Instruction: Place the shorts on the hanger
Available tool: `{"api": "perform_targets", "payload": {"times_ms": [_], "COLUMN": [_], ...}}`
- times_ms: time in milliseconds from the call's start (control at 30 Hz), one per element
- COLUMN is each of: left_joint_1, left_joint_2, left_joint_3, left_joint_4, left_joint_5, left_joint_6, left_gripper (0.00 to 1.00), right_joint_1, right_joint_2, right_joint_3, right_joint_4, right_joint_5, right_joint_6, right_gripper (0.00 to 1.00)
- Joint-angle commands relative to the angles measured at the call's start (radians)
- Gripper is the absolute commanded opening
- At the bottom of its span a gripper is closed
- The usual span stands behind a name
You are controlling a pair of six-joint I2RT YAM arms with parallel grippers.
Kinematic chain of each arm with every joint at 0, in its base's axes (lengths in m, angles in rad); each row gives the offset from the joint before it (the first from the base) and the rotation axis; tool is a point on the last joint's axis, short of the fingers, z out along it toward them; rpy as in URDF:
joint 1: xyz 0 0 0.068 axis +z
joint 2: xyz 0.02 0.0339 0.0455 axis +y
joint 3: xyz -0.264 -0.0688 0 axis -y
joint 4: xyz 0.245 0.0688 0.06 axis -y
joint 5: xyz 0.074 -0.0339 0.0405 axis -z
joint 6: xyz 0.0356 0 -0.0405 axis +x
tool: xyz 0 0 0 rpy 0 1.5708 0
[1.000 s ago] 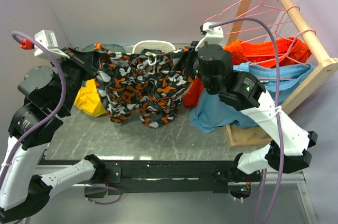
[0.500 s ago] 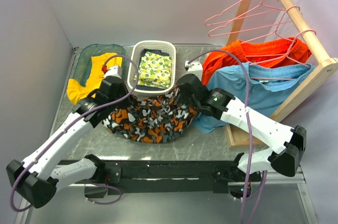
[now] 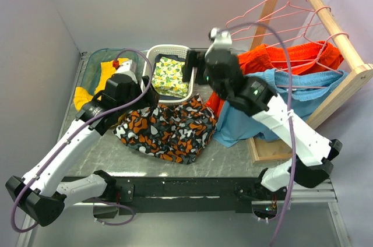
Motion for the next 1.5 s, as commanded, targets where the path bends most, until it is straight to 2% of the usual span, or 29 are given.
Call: {"api": "perform_targets", "payload": {"times_ms": [0, 67, 167, 200, 233, 400, 533, 633, 867, 1133, 1467], "left_joint_1": [0.003, 0.003, 0.003, 0.003, 0.003, 0.003, 0.005, 0.005, 0.005, 0.005, 0.005], "left_joint_2": [-0.028, -0.037, -0.051, -0.053, -0.054, -0.080, -0.079, -0.070, -0.039, -0.028, -0.067], "left_joint_3": [0.069, 0.077, 0.071, 0.070, 0.066, 0.019, -0.016, -0.027, -0.044, -0.068, -0.153], "left_joint_4": [0.016, 0.023, 0.043, 0.046, 0.048, 0.086, 0.096, 0.100, 0.117, 0.137, 0.180], "left_joint_5": [0.022, 0.041, 0.076, 0.081, 0.087, 0.130, 0.147, 0.151, 0.196, 0.216, 0.159], "left_joint_6": [0.036, 0.038, 0.041, 0.041, 0.041, 0.041, 0.056, 0.073, 0.107, 0.122, 0.124], "left_gripper": [0.86, 0.86, 0.86, 0.87, 0.87, 0.87, 0.87, 0.87, 0.88, 0.88, 0.88], "right_joint_1": [-0.054, -0.107, -0.218, -0.279, -0.308, -0.459, -0.522, -0.539, -0.562, -0.562, -0.562], "right_joint_2": [0.124, 0.223, 0.326, 0.340, 0.342, 0.251, 0.256, 0.283, 0.308, 0.392, 0.432], "right_joint_3": [0.313, 0.518, 0.727, 0.753, 0.757, 0.548, 0.546, 0.596, 0.566, 0.613, 0.612], "right_joint_4": [-0.087, -0.135, -0.192, -0.198, -0.190, -0.042, -0.025, -0.049, -0.037, -0.040, -0.015], "right_joint_5": [0.006, -0.026, -0.023, -0.031, -0.040, -0.039, 0.030, 0.066, 0.147, 0.242, 0.365], "right_joint_6": [-0.069, -0.069, -0.055, -0.044, -0.014, 0.072, 0.106, 0.135, 0.190, 0.218, 0.217], "right_gripper": [0.91, 0.91, 0.92, 0.92, 0.92, 0.91, 0.90, 0.89, 0.82, 0.77, 0.72]}}
